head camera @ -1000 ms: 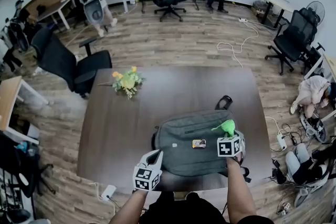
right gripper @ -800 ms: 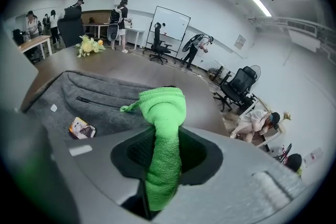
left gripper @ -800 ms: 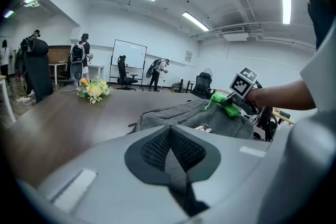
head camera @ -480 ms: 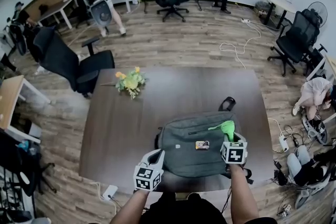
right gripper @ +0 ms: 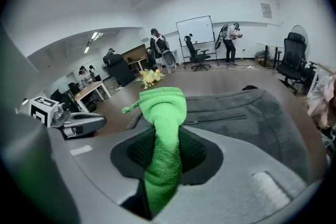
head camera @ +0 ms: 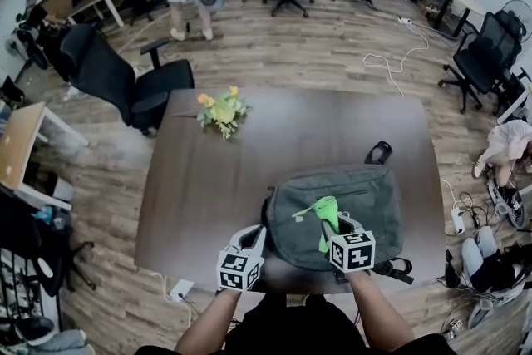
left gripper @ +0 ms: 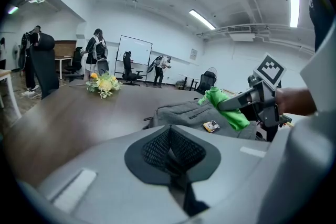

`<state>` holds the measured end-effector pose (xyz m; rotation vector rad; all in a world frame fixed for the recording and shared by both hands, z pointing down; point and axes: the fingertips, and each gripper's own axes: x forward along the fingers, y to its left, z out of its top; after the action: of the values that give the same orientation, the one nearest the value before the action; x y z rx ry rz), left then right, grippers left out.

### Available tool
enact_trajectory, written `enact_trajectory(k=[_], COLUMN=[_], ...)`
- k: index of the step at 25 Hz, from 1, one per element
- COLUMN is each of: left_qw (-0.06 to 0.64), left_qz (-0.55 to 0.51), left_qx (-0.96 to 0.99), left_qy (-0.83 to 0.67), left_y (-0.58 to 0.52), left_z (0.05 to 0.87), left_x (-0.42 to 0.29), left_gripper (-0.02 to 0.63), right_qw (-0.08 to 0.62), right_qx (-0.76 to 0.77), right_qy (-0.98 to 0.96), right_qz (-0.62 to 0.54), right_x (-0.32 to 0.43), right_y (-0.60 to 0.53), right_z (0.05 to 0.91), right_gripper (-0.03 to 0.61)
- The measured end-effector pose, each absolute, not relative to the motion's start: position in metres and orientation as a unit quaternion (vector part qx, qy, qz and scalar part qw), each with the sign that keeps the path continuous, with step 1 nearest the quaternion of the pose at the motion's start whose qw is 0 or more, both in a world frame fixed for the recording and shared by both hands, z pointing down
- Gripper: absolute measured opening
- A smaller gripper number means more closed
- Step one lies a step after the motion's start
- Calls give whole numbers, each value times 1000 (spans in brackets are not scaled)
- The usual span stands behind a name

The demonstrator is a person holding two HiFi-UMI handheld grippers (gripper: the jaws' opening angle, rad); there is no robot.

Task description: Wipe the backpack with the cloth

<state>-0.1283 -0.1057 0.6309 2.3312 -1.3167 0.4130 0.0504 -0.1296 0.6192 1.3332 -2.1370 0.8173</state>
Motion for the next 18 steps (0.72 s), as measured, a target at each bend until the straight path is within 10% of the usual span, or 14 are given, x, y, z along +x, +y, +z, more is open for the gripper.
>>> enact_trajectory(k=[18], left_qw=[229], left_qz=[185], left_qx=[840], left_qy=[-456], left_y=[-107], left_z=[661], left_x=[-181], left_gripper=[20], right_qw=[357], right_qx=[416], right_qy=[-767], right_qz=[335], right_x=[-44], right_y=[-86], right_z=[699], right_gripper=[106])
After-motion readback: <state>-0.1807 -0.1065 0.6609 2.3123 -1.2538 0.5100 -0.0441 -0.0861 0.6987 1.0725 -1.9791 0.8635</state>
